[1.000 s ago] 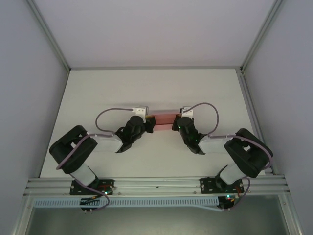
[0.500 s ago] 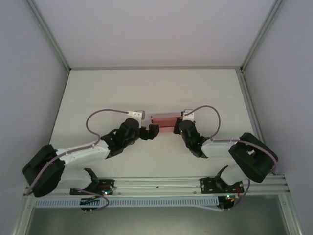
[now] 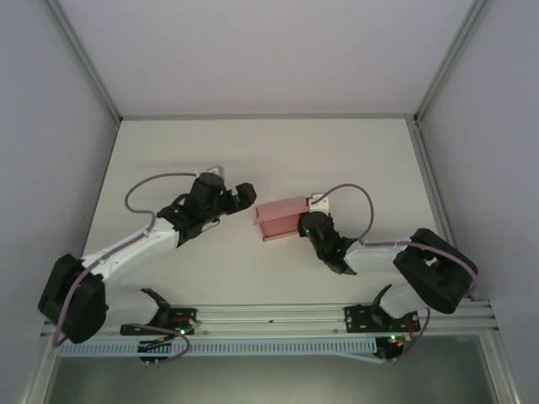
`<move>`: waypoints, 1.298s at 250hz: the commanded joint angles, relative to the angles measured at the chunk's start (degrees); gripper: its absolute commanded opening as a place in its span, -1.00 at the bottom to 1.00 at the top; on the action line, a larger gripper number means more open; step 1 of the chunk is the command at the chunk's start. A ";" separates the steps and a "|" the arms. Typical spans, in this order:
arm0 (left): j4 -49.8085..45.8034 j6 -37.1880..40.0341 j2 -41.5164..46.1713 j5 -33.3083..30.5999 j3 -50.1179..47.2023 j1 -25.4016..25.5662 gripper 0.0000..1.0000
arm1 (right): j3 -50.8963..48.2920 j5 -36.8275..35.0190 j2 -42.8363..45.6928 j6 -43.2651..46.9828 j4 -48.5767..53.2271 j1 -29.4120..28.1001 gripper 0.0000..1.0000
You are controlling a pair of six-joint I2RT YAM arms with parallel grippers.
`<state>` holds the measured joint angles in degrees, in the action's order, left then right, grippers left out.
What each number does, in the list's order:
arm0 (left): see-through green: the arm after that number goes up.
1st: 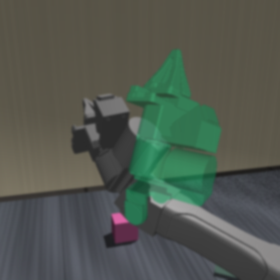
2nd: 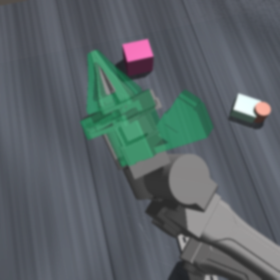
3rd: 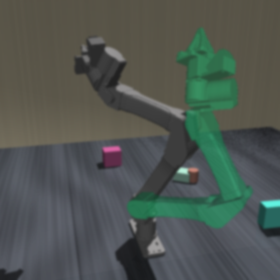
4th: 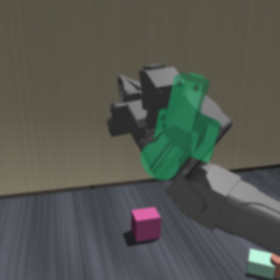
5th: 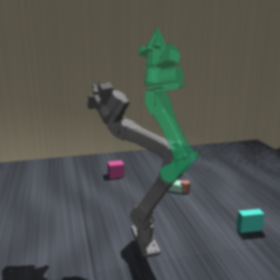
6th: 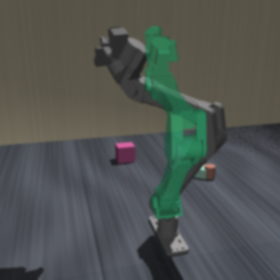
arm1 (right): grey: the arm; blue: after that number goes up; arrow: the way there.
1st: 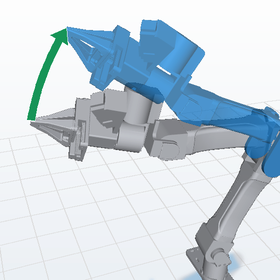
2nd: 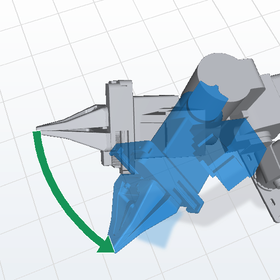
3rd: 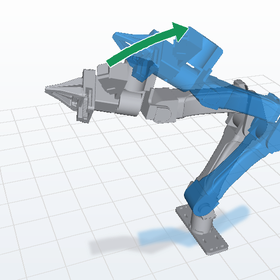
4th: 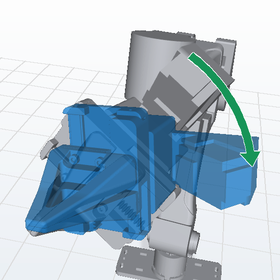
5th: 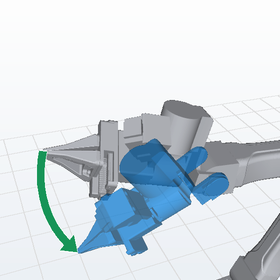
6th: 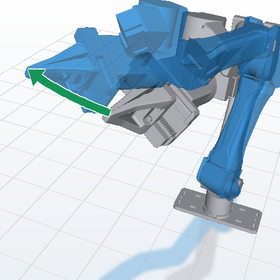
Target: Assemble paper box
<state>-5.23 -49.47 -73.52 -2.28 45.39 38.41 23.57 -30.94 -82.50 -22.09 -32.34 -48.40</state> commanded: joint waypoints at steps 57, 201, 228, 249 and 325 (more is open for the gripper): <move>5.59 -0.67 -6.90 11.88 -0.69 -0.25 0.99 | 0.69 -2.60 3.66 -1.74 6.32 -1.97 -0.46; 12.71 -1.06 -20.29 14.75 -3.82 2.49 0.49 | -3.44 -2.71 13.08 -8.22 22.38 -4.24 -0.21; 12.61 -0.52 -21.35 14.03 -3.38 1.77 0.44 | -5.55 -3.69 20.90 -10.98 30.24 -4.24 -0.01; 12.71 0.23 -22.02 13.86 -3.14 1.14 0.37 | -6.73 -3.79 28.02 -10.65 34.65 -4.24 0.21; 10.76 10.83 -23.88 15.36 0.78 -0.95 0.06 | 3.57 25.72 29.00 -4.34 36.17 14.34 0.99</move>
<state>8.75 -45.58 -95.24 13.13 44.64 38.59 20.32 -21.69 -49.58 -28.21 1.69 -41.78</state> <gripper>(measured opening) 0.550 0.948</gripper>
